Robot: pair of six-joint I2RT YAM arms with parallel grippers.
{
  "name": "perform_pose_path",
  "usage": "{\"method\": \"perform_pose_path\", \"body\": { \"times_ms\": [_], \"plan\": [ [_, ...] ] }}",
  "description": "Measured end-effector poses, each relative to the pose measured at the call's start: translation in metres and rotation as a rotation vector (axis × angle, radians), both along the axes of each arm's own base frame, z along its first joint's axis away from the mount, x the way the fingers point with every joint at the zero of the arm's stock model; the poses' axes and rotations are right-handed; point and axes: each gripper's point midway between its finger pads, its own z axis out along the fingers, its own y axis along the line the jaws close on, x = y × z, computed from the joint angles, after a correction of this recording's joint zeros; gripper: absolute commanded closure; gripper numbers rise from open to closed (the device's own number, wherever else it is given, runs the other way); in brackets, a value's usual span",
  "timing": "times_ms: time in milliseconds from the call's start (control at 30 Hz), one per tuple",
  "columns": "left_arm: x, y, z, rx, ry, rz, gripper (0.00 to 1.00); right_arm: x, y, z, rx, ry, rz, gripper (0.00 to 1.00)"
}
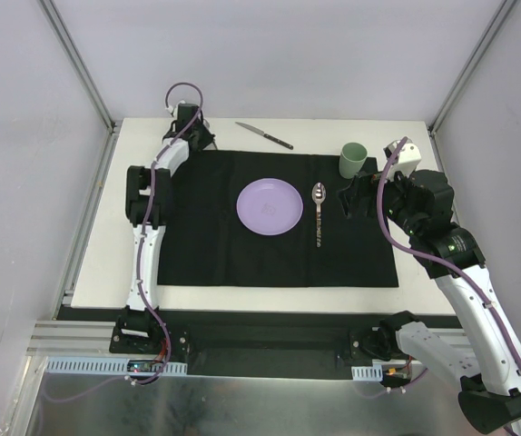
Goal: Set the dinner table for one person
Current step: Pick up the fork at the center of the board.
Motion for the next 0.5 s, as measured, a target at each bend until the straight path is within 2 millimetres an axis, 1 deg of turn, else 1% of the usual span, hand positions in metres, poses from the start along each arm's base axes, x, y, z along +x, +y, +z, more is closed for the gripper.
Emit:
{"method": "perform_pose_path", "body": {
  "times_ms": [100, 200, 267, 300, 500],
  "plan": [
    [-0.001, 0.000, 0.010, -0.025, -0.025, 0.002, 1.00, 0.000, 0.000, 0.000, 0.000, 0.000, 0.000, 0.00],
    [0.003, 0.003, 0.028, -0.054, -0.070, 0.002, 1.00, 0.000, 0.000, 0.000, 0.000, 0.000, 0.001, 0.00],
    [0.006, 0.001, 0.044, -0.076, -0.104, -0.006, 1.00, 0.000, 0.001, 0.000, 0.001, 0.002, 0.003, 0.00],
    [0.007, 0.003, 0.051, -0.081, -0.121, -0.003, 1.00, 0.000, 0.001, -0.001, 0.001, 0.003, 0.003, 0.00],
    [0.010, 0.004, 0.097, -0.105, -0.216, -0.015, 1.00, 0.001, 0.001, -0.002, -0.001, 0.007, 0.004, 0.00]
  ]
}}
